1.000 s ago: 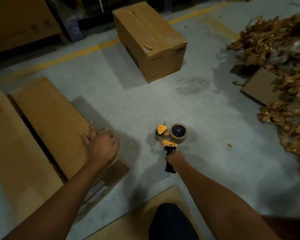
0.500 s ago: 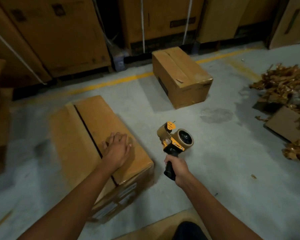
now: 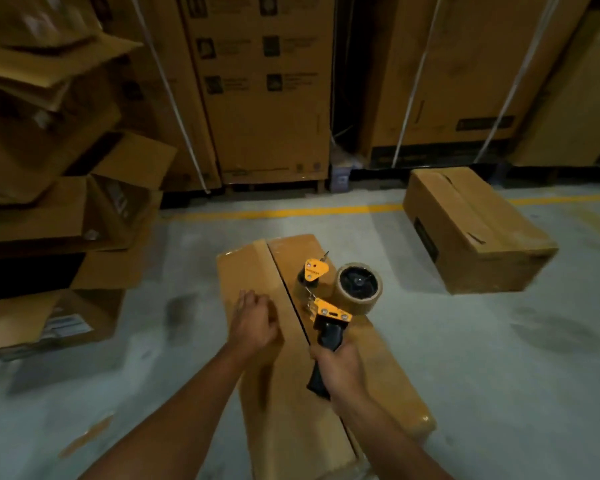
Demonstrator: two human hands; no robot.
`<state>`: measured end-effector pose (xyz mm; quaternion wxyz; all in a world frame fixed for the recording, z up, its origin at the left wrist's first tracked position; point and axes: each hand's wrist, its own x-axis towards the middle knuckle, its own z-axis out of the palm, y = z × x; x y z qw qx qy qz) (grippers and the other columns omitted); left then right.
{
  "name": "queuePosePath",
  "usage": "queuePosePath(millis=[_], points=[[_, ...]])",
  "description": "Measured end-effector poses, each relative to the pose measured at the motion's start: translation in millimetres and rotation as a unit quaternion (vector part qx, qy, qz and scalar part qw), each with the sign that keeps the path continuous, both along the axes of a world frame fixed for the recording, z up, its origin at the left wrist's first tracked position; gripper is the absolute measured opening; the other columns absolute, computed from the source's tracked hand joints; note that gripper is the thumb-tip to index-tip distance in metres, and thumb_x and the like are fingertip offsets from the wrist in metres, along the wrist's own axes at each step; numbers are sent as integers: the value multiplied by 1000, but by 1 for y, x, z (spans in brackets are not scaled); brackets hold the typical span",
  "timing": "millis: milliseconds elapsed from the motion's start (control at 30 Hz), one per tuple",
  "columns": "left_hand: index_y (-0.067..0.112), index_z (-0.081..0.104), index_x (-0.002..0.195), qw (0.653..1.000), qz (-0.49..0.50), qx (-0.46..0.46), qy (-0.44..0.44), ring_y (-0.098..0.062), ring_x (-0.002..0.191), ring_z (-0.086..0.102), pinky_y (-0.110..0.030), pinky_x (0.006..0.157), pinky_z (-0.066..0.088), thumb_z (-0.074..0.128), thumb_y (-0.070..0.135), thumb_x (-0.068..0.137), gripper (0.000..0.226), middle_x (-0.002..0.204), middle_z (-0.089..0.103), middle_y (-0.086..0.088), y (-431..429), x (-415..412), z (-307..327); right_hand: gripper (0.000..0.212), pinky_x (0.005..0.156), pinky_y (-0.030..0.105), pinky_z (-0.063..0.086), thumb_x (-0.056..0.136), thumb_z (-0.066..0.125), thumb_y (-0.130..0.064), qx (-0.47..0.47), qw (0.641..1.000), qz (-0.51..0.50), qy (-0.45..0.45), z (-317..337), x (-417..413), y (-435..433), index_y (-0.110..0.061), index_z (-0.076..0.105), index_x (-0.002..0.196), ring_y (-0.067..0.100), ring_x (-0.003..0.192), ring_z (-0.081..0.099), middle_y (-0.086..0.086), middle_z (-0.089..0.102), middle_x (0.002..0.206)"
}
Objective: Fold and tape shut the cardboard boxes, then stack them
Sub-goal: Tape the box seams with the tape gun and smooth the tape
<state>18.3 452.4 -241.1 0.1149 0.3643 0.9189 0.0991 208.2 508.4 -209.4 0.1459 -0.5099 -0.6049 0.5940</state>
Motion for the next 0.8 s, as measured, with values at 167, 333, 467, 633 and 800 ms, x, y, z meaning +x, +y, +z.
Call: queuePosePath(millis=[167, 333, 467, 633, 800], points=[[14, 50, 129, 999, 16, 25, -43, -39, 143, 25, -45, 114, 30, 71, 55, 82, 65, 144, 37, -15, 13, -85, -17, 19, 67, 34, 50, 78, 75, -22, 56, 995, 18, -82, -4, -42, 9, -25, 55, 79, 21, 72, 60, -2, 63, 77], [10, 30, 149, 996, 27, -6, -86, -36, 150, 10, -46, 117, 27, 67, 75, 74, 106, 161, 18, -17, 26, -151, -27, 13, 73, 37, 54, 76, 74, -22, 50, 987, 45, -145, -13, -63, 23, -22, 62, 71, 22, 73, 64, 5, 68, 75], [8, 9, 158, 993, 14, -8, -113, -33, 153, -2, -46, 122, 17, 70, 68, 77, 118, 166, 4, -16, 49, -190, -17, 10, 59, 27, 44, 81, 69, -22, 67, 977, 80, -184, -20, -72, 38, -17, 61, 78, 15, 66, 57, 2, 61, 72], [16, 27, 153, 994, 20, -56, -95, -35, 146, 22, -52, 113, 32, 71, 79, 64, 118, 158, 24, -14, 57, -204, -18, 9, 61, 27, 49, 85, 66, -26, 95, 968, 102, -209, -32, -73, 47, -19, 60, 88, 21, 75, 59, 4, 64, 83], [20, 29, 149, 988, 100, -77, -93, -32, 145, 21, -55, 111, 29, 66, 86, 60, 117, 156, 27, -12, 33, -167, -16, 18, 58, 28, 42, 75, 70, -18, 113, 955, 133, -240, -21, -58, 70, -19, 60, 91, 19, 74, 61, 1, 65, 82]])
